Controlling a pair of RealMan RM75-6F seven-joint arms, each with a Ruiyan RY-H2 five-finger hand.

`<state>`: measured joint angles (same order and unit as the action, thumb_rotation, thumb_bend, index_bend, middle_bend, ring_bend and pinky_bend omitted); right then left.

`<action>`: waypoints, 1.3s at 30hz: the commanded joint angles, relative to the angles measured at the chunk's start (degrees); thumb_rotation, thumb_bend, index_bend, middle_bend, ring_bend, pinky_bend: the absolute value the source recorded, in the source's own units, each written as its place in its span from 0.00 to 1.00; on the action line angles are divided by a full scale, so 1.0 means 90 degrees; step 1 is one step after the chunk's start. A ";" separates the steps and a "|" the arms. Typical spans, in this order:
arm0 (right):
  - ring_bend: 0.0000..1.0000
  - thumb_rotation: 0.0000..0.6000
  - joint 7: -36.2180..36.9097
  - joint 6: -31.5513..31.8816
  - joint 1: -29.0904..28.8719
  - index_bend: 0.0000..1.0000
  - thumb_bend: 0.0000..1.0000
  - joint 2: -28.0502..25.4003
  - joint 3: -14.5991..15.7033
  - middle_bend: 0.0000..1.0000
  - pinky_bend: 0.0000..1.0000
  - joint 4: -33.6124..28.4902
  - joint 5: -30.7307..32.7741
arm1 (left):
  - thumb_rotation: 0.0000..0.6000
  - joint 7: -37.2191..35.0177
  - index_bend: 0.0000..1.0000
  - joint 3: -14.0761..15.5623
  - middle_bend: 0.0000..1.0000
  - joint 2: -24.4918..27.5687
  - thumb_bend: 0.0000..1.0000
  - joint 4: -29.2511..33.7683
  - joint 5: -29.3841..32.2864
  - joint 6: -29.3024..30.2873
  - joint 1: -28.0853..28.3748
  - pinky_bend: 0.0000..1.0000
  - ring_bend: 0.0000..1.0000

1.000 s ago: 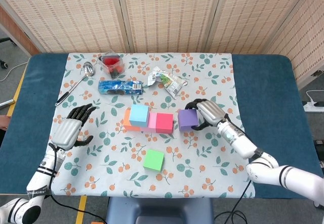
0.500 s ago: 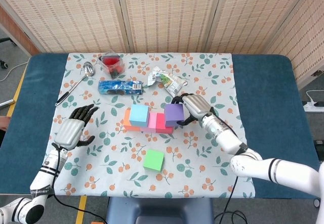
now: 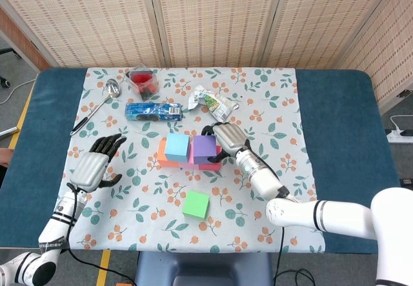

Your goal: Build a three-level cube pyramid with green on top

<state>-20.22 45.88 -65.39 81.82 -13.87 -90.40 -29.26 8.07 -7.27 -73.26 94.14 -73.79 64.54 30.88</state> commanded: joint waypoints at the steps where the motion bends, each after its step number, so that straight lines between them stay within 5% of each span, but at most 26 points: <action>1: 0.19 1.00 -0.0157 0.0173 -0.0104 0.39 0.18 0.0086 0.0017 0.41 0.22 -0.0033 0.0219 | 1.00 -0.0014 0.01 0.0000 0.00 -0.0008 0.31 0.0002 -0.0028 0.0014 -0.0006 0.07 0.00; 39: 0.19 1.00 -0.0917 0.0786 -0.0419 0.32 0.18 0.0592 -0.0163 0.41 0.20 0.0083 0.1090 | 1.00 -0.0277 0.00 0.0051 0.00 -0.0031 0.30 -0.0118 -0.0248 -0.0004 -0.0075 0.07 0.00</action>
<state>-28.37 52.85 -69.12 87.10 -15.31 -89.60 -19.54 5.57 -6.81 -73.53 93.07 -76.02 64.50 30.22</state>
